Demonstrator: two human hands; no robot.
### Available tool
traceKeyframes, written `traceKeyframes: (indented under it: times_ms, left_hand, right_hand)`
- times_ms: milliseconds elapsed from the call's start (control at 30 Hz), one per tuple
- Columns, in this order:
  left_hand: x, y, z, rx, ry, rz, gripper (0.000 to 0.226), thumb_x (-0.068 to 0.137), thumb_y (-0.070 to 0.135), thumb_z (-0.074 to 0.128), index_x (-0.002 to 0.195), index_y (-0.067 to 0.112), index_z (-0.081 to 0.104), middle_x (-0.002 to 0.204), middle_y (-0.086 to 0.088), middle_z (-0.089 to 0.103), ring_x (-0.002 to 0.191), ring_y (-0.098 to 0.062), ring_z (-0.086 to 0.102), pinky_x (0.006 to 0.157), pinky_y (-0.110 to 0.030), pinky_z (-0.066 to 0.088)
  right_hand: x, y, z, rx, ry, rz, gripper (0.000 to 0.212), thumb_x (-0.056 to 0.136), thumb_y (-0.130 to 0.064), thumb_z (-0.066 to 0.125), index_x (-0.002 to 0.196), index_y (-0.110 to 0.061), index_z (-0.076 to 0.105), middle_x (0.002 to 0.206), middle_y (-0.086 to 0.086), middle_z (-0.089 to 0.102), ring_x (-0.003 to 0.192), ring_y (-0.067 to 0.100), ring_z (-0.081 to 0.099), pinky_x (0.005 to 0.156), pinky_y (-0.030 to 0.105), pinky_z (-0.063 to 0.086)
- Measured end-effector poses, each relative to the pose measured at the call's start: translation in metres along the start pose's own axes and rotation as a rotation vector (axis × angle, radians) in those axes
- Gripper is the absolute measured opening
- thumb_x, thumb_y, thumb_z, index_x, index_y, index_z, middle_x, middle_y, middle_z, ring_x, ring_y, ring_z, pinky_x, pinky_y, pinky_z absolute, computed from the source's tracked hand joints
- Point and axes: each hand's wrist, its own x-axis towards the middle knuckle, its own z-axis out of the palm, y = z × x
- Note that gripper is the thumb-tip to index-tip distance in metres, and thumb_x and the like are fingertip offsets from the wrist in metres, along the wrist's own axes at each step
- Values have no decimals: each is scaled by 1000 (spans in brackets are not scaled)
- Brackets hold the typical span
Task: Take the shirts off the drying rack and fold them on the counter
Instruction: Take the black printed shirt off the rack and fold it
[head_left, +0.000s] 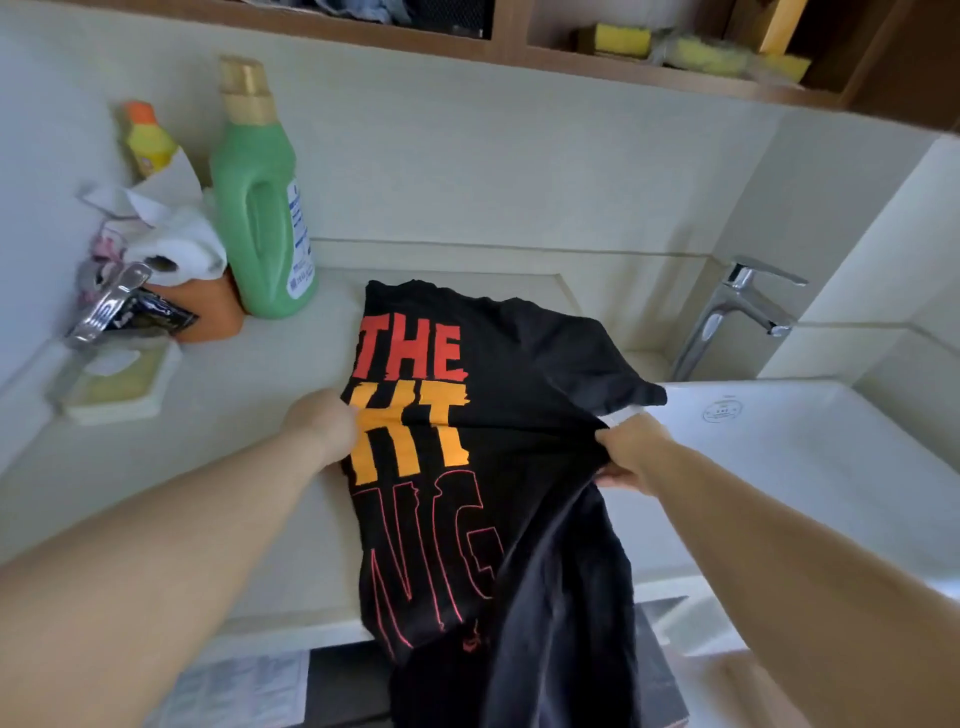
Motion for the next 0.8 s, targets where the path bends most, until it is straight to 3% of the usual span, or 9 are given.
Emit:
traceKeyframes:
  times_ms: [100, 167, 267, 367, 500, 600, 700, 800]
  left_hand:
    - [-23, 3, 1, -68, -35, -24, 56, 101, 41, 35, 130, -5, 46, 134, -21, 51, 119, -35, 51, 91, -34, 42]
    - [-44, 5, 2, -223, -83, -74, 60, 99, 44, 40, 137, -3, 41, 141, -19, 45, 124, -34, 47, 95, -36, 41]
    - [-76, -1, 9, -492, -203, -167, 58, 92, 36, 59, 137, 4, 43, 141, -14, 47, 125, -32, 48, 100, -41, 45]
    - [-116, -10, 20, -705, -320, -239, 43, 86, 23, 69, 123, 6, 56, 117, -9, 63, 105, -27, 61, 86, -39, 53]
    - [-156, -17, 31, -568, -186, -137, 40, 89, 21, 65, 126, 9, 56, 125, -10, 59, 110, -26, 56, 95, -40, 49]
    - [-181, -5, 20, -516, -34, -58, 34, 98, 22, 49, 128, 6, 53, 127, -13, 56, 112, -29, 53, 96, -38, 44]
    - [-179, -11, -1, -461, 162, -95, 37, 100, 24, 44, 131, 5, 47, 131, -16, 51, 118, -35, 49, 96, -38, 41]
    - [-178, -39, 2, -591, 52, -214, 47, 93, 41, 54, 124, 6, 53, 125, -15, 58, 111, -35, 55, 97, -46, 47]
  right_hand:
    - [-15, 6, 19, 48, -101, -64, 29, 92, -28, 61, 111, -6, 56, 95, 8, 63, 76, 22, 65, 55, 30, 56]
    - [-27, 11, 27, 7, -68, -147, 30, 87, -35, 66, 103, -10, 59, 98, 7, 63, 86, 24, 66, 64, 32, 58]
    - [-45, 20, 25, -32, -2, -183, 33, 80, -32, 73, 95, -6, 60, 85, 7, 64, 74, 23, 66, 75, 37, 60]
    - [-74, 43, 25, -7, -147, -167, 36, 78, -32, 76, 98, -5, 63, 84, 9, 66, 68, 19, 63, 62, 28, 57]
    - [-102, 77, 38, -119, -202, -248, 17, 84, -21, 65, 90, -5, 59, 81, 10, 60, 69, 21, 57, 68, 34, 55]
    - [-113, 78, 21, 85, -189, -232, 5, 92, -11, 51, 90, -8, 55, 86, 12, 57, 73, 24, 58, 66, 32, 53]
    - [-108, 76, -10, 151, -66, -284, 22, 96, -15, 47, 111, -3, 57, 97, 13, 55, 84, 26, 57, 64, 34, 53]
    - [-113, 98, -14, 270, -167, -168, 28, 94, -26, 57, 111, -4, 59, 104, 11, 64, 94, 28, 64, 78, 40, 57]
